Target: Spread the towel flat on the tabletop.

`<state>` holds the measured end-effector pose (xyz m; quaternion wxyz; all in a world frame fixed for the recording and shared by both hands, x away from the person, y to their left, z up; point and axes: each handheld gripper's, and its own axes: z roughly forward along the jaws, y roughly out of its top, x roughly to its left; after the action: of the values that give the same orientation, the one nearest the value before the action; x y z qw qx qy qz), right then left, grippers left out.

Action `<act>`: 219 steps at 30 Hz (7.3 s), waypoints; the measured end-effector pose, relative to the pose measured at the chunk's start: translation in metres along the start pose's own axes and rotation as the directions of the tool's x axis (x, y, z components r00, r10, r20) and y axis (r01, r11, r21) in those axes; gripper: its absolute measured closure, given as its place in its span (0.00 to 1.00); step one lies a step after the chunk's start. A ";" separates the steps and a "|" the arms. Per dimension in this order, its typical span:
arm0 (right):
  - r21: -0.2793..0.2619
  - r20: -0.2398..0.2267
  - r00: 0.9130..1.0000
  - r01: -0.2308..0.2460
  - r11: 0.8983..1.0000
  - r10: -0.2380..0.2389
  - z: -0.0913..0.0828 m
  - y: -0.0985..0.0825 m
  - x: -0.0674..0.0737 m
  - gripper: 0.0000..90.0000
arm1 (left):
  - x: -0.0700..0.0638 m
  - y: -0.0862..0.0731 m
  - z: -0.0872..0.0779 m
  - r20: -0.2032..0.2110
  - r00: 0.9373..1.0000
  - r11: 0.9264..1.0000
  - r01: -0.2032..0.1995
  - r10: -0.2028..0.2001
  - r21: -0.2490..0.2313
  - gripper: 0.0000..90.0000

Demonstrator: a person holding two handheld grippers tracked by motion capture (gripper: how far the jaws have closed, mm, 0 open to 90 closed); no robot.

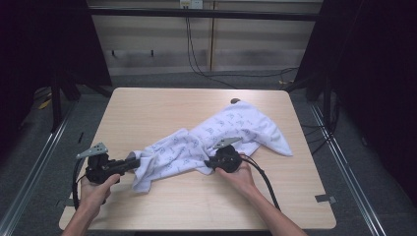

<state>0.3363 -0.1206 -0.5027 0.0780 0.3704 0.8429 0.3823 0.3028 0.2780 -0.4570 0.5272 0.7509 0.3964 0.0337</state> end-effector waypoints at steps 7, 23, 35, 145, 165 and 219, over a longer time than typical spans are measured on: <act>0.075 -0.045 0.999 0.007 0.997 -0.004 -0.051 -0.033 -0.005 0.89 | 0.002 0.005 -0.014 -0.014 1.000 0.998 0.019 -0.020 -0.066 0.73; -0.023 0.103 0.991 -0.086 0.996 0.088 -0.138 -0.085 -0.023 0.60 | -0.019 0.006 0.063 -0.011 0.991 0.973 -0.126 0.131 0.192 0.62; 0.002 -0.068 0.997 0.029 1.000 -0.029 -0.105 -0.071 0.021 0.61 | -0.015 -0.004 0.093 -0.083 0.955 0.907 -0.241 0.285 0.345 0.98; 0.015 -0.079 0.996 -0.037 0.999 0.038 -0.121 -0.091 -0.007 0.77 | -0.041 -0.011 0.096 -0.074 0.977 0.915 -0.159 0.200 0.370 1.00; -0.096 0.075 0.989 -0.122 0.988 0.129 -0.111 -0.061 -0.054 0.66 | -0.025 -0.019 0.044 -0.066 0.993 0.966 -0.081 0.100 0.247 0.90; 0.139 -0.178 0.977 0.139 0.980 -0.113 -0.138 -0.124 0.065 0.71 | -0.038 0.006 0.056 -0.101 0.990 0.986 -0.078 0.094 0.147 0.76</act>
<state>0.1622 -0.2113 -0.4839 0.0021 0.2870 0.8948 0.3419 0.3058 0.2105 -0.4627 0.4480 0.8002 0.3927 0.0684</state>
